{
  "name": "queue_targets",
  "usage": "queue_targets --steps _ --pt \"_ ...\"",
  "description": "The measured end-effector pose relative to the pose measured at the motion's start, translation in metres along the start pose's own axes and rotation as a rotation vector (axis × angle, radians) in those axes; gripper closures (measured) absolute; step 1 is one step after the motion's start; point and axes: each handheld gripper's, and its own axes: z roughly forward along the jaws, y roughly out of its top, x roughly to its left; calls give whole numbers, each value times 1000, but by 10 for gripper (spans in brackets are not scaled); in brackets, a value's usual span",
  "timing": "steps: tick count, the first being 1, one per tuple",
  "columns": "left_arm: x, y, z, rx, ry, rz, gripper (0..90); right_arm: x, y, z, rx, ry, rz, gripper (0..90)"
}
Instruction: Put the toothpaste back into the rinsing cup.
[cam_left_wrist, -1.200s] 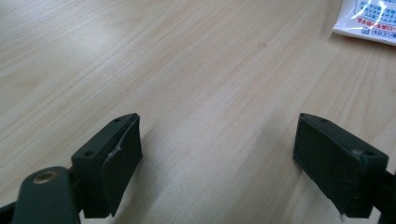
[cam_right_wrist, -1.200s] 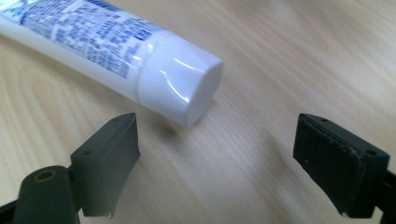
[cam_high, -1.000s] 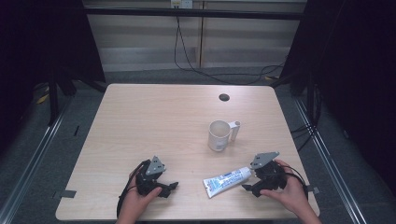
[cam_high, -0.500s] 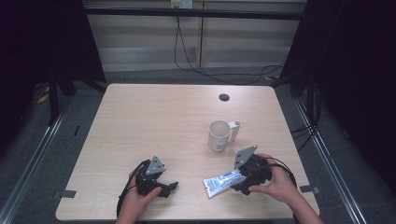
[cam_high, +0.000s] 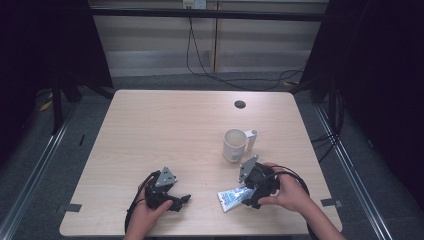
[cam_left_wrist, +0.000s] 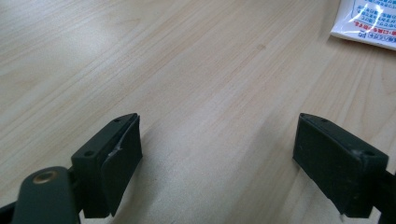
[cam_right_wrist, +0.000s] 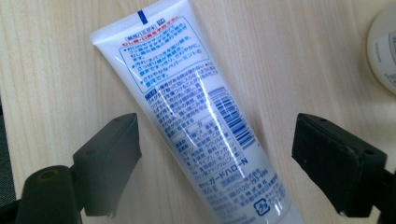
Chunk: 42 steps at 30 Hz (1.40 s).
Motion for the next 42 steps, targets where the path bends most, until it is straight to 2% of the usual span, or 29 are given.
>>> queue_targets --steps 3,5,6,9,12,14,15,19,21,22,26,30,34,36,39,40,42 --pt "0 0 0 0 0 0 151 0 4 -1 11 -6 2 165" --pt "0 0 0 0 1 1 151 -1 5 0 12 -5 -14 165" --pt "0 0 0 -1 0 0 151 0 5 1 27 0 6 166" --pt "0 0 0 0 -2 -1 151 -2 5 3 39 6 -22 167" --pt "1 0 0 -1 -4 -3 151 -2 6 4 52 9 -28 169" --pt "1 0 0 -1 -5 -3 152 -1 7 5 59 12 -23 187" --pt "0 0 0 -5 -5 -9 151 -1 7 5 61 14 -39 193" --pt "1 0 0 -1 -4 -2 151 0 10 7 72 17 -46 226" --pt "0 0 0 -8 -4 -12 152 1 11 7 73 19 -51 232" --pt "1 0 0 -1 -5 -2 152 1 11 7 74 24 -52 243" --pt "1 0 0 -2 -6 -4 151 2 13 9 75 40 -78 283" --pt "1 0 0 -2 -7 -4 151 5 16 12 78 46 -91 345" --pt "1 0 -1 -1 -6 4 152 6 19 14 89 10 -120 447" --pt "2 0 -1 1 -4 4 152 6 20 15 100 4 -98 481" --pt "2 0 -1 3 -5 4 151 5 23 12 111 8 -79 601" --pt "2 0 -1 1 -5 5 152 4 23 10 106 3 -46 644" --pt "2 0 -1 1 -4 5 152 3 23 8 99 1 -33 678"
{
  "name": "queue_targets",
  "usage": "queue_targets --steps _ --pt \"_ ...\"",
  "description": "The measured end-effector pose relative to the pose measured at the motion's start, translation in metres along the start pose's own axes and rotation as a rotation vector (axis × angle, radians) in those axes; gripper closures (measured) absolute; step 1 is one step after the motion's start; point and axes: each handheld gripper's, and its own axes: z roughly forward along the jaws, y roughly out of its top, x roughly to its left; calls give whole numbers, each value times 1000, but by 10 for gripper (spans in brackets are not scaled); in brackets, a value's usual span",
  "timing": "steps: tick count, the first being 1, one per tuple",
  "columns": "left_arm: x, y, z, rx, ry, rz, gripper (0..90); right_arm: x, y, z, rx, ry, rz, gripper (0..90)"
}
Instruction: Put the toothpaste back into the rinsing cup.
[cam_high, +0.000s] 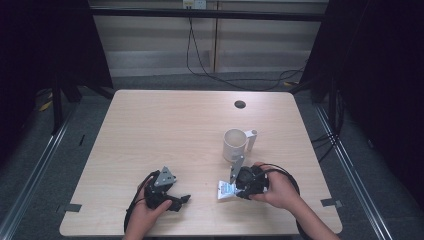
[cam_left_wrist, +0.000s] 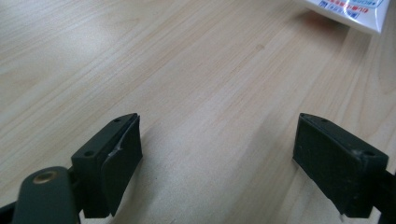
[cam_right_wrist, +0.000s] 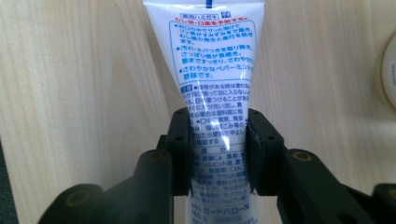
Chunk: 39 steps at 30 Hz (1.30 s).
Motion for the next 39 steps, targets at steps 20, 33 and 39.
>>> queue_targets --steps 20,33,39 --pt "0 0 0 -2 0 3 152 -13 -31 -40 -448 17 225 686" --pt "0 0 0 0 0 5 152 -18 -37 -53 -603 16 317 684" --pt "-1 0 0 -3 2 5 152 -21 -35 -59 -661 12 349 685"
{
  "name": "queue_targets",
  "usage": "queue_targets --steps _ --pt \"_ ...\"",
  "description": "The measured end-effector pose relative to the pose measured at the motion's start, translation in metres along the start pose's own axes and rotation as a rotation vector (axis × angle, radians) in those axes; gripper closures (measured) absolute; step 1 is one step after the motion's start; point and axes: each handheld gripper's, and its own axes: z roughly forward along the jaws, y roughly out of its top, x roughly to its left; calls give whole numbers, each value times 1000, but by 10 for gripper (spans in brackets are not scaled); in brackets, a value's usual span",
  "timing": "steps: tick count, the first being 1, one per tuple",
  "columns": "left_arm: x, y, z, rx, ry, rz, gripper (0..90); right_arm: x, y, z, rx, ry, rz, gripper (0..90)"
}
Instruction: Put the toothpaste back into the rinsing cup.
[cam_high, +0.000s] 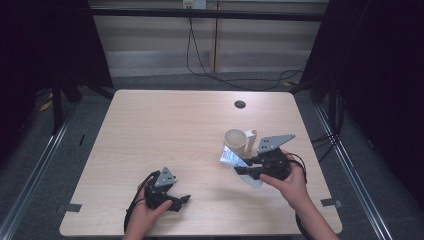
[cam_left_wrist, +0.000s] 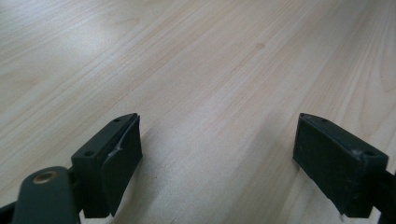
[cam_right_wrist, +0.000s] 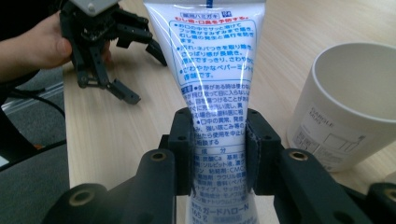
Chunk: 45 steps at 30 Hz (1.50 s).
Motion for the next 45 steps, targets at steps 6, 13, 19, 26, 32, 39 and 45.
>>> queue_targets --steps 6,13,19,26,32,39,45 --pt "0 0 0 0 -1 -1 152 -3 6 -3 -51 -19 26 685" --pt "0 0 0 0 0 -2 152 -6 12 -6 -115 -42 47 684" --pt "0 0 0 0 1 -1 152 -7 15 -9 -166 -71 57 684" --pt "0 0 0 3 1 3 152 -11 18 -9 -200 -93 70 683" --pt "0 0 0 6 0 5 151 -13 24 -12 -228 -117 76 683" --pt "-1 0 0 11 4 5 152 -17 30 -12 -238 -127 86 683" --pt "-1 0 0 10 7 7 152 -20 34 -11 -264 -135 97 683"
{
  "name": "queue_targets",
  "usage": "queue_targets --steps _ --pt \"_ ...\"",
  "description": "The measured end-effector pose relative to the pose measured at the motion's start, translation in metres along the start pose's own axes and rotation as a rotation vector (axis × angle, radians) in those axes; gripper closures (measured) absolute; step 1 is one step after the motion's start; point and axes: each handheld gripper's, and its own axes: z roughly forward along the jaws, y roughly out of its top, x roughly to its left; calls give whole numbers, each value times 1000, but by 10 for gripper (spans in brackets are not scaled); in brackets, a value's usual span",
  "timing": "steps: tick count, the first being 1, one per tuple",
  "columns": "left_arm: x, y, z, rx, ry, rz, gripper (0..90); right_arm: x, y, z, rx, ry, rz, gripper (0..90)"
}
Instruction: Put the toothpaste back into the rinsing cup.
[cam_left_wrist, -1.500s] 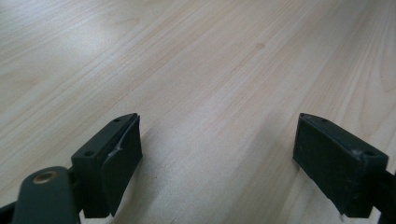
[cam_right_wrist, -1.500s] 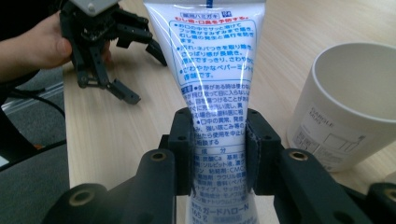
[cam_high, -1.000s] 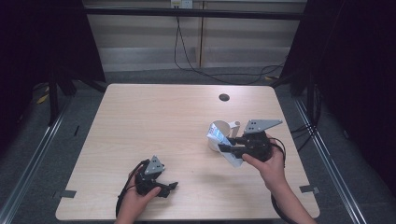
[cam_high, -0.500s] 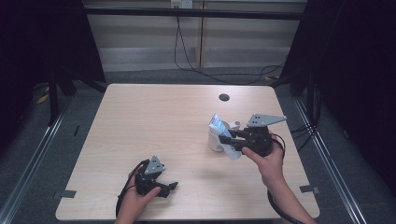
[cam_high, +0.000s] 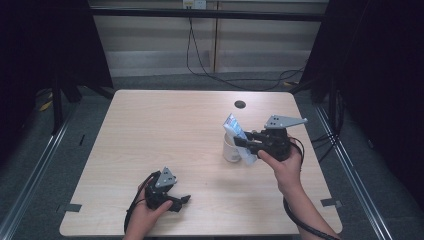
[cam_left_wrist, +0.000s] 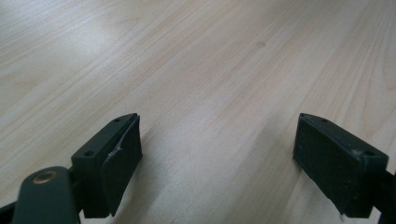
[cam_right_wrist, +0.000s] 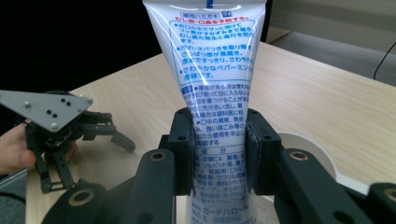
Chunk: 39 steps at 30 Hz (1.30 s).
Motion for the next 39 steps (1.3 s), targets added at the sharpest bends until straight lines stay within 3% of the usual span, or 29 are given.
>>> queue_targets --steps 8,18,39 --pt "0 0 0 2 -1 -1 152 -2 8 2 -48 -11 10 683" --pt "0 0 0 -4 3 1 152 -4 17 8 -67 -14 7 682" --pt "0 0 0 -3 2 1 152 -13 33 26 -104 -70 11 677"
